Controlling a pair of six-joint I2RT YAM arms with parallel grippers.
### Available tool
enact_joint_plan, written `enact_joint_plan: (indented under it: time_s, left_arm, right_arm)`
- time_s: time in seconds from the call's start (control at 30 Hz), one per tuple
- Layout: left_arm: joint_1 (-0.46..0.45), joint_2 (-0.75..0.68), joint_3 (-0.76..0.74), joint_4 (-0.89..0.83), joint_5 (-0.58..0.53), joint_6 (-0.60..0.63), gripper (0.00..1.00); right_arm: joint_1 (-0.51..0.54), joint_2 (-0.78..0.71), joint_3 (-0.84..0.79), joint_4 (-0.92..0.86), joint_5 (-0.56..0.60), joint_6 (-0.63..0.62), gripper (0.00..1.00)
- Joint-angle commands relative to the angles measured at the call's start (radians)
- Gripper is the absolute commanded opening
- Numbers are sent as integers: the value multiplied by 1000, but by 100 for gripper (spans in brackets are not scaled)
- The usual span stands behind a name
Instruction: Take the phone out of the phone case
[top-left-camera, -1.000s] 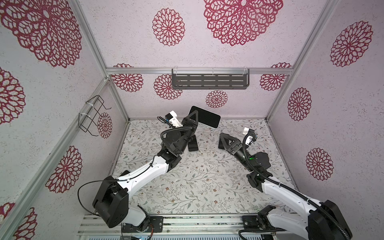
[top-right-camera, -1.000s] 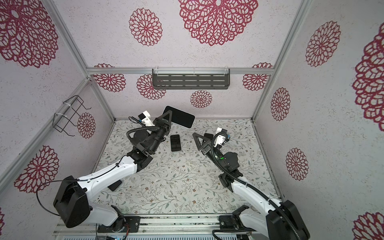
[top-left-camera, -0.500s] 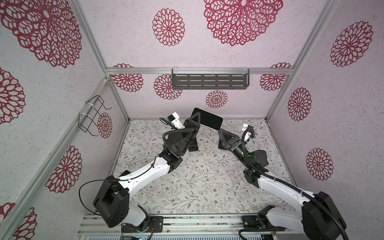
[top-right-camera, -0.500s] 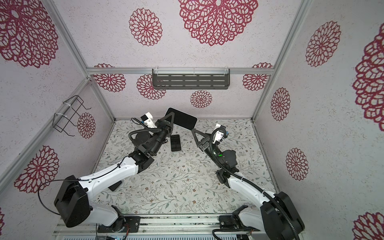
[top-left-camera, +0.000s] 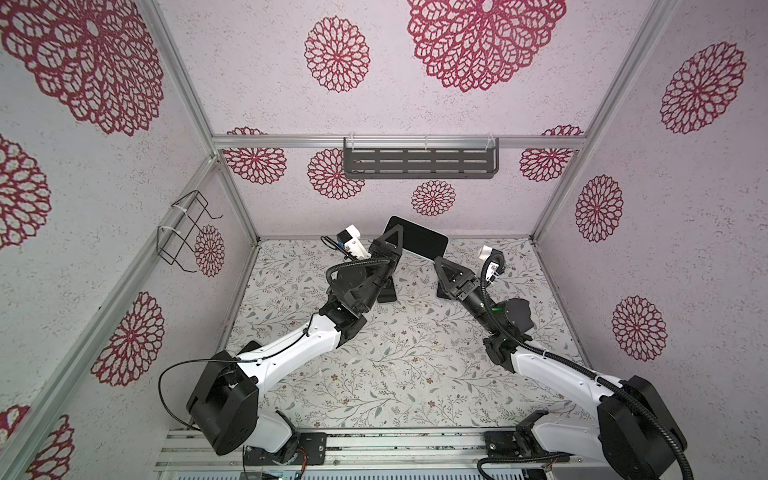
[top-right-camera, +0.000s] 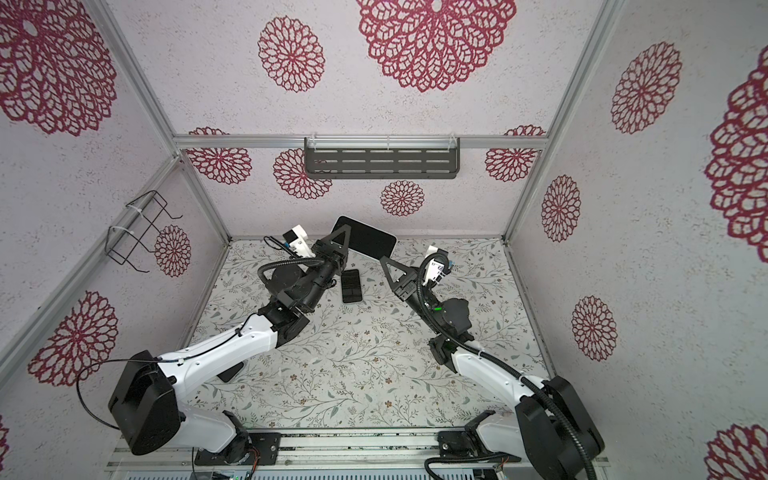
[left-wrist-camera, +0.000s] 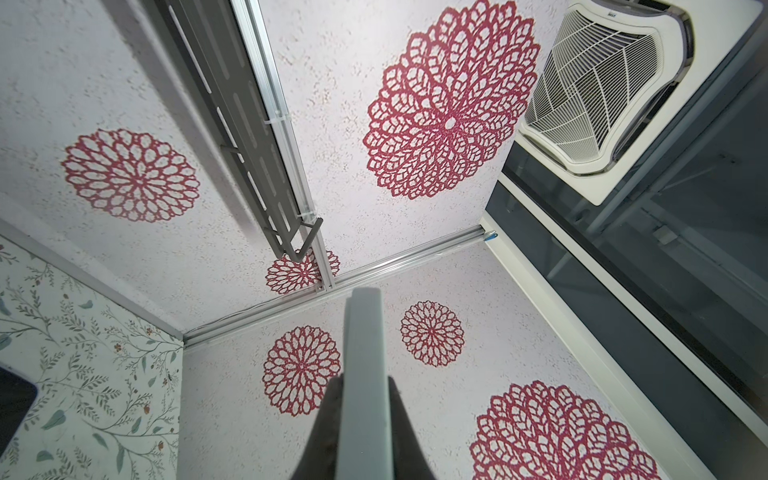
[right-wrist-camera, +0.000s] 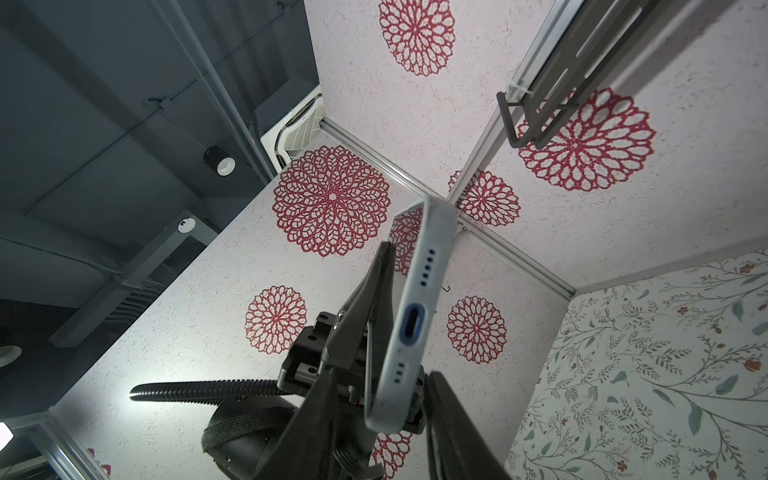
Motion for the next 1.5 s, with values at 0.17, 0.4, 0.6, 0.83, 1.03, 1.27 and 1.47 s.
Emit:
enact_joint_plan:
  time_s: [0.17, 0.4, 0.6, 0.83, 1.03, 1.27, 1.47]
  left_arm:
    - [-7, -13, 5, 93, 6, -7, 0]
    - [-8, -13, 5, 101, 13, -5, 0]
    - [-10, -15, 3, 102, 19, -3, 0]
    - [9, -60, 22, -13, 48, -25, 0]
    - [83, -57, 93, -158, 229, -153, 0]
    - [111, 1, 171, -250, 448, -220, 0]
    - [122, 5, 176, -290, 515, -212, 0]
  right_arm:
    - [5, -3, 38, 79, -2, 6, 30]
    - [6, 1, 45, 74, -1, 5, 23]
    - [6, 6, 53, 70, -8, 4, 7]
    - [5, -14, 7, 61, -56, -77, 0]
    - [7, -83, -44, -81, -148, -379, 0]
    - [6, -187, -10, -388, -110, -778, 0]
    - [-6, -202, 70, -537, -30, -943, 0]
